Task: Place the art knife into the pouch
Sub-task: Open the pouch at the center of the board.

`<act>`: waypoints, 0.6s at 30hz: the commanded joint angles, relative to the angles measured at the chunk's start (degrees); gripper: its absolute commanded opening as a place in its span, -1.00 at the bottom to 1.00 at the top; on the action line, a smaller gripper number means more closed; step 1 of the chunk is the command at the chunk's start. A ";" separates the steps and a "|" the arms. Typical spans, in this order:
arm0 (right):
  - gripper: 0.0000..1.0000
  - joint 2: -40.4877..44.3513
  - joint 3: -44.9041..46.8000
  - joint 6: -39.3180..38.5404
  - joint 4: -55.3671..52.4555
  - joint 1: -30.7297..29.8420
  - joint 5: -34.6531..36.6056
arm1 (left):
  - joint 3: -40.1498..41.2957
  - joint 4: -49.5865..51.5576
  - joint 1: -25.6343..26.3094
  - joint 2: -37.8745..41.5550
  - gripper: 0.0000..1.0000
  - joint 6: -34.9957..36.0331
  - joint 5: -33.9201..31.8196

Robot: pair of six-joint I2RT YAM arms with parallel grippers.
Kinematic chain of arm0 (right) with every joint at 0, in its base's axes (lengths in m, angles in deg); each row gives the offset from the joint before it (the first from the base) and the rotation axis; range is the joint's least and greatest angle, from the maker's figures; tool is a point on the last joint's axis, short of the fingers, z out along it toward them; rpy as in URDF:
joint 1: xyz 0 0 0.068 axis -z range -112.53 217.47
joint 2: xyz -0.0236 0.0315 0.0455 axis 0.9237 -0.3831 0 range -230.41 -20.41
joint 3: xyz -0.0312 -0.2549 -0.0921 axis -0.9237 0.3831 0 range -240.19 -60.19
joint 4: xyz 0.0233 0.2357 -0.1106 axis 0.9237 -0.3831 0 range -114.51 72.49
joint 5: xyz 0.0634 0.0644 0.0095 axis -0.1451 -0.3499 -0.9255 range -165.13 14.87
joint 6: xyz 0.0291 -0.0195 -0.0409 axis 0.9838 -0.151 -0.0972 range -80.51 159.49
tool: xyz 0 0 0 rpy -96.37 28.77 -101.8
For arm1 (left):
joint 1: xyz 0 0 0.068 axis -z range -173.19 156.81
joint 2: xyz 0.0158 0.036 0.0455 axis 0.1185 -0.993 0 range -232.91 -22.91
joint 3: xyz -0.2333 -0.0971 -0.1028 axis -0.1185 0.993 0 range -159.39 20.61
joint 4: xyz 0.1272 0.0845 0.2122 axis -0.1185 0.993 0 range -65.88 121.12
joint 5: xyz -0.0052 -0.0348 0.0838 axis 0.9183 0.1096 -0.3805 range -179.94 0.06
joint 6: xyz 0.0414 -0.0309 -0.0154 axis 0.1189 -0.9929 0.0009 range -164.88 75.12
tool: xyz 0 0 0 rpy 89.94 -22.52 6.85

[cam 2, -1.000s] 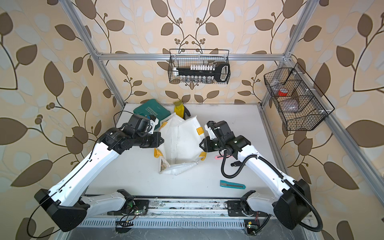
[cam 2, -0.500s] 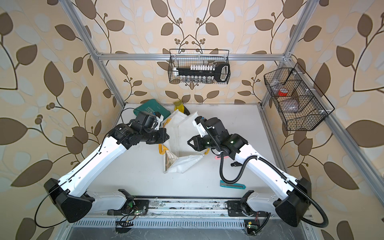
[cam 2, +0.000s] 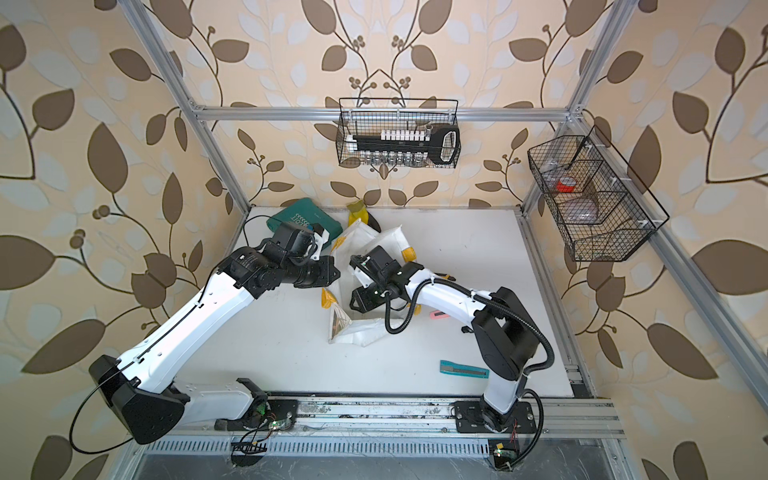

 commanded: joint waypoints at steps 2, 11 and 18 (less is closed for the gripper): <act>-0.12 -5.79 -5.62 -1.79 -1.15 -1.03 -3.13 | -2.51 -5.45 0.45 -0.23 -1.00 0.82 2.33; -0.16 -19.20 -11.33 -5.56 -11.05 -1.11 2.15 | -6.10 -1.40 -2.50 2.64 -1.00 3.69 -2.45; -0.11 -19.59 -9.28 -7.24 -18.43 -1.04 9.76 | -10.30 3.78 -20.36 6.22 -1.00 6.79 5.65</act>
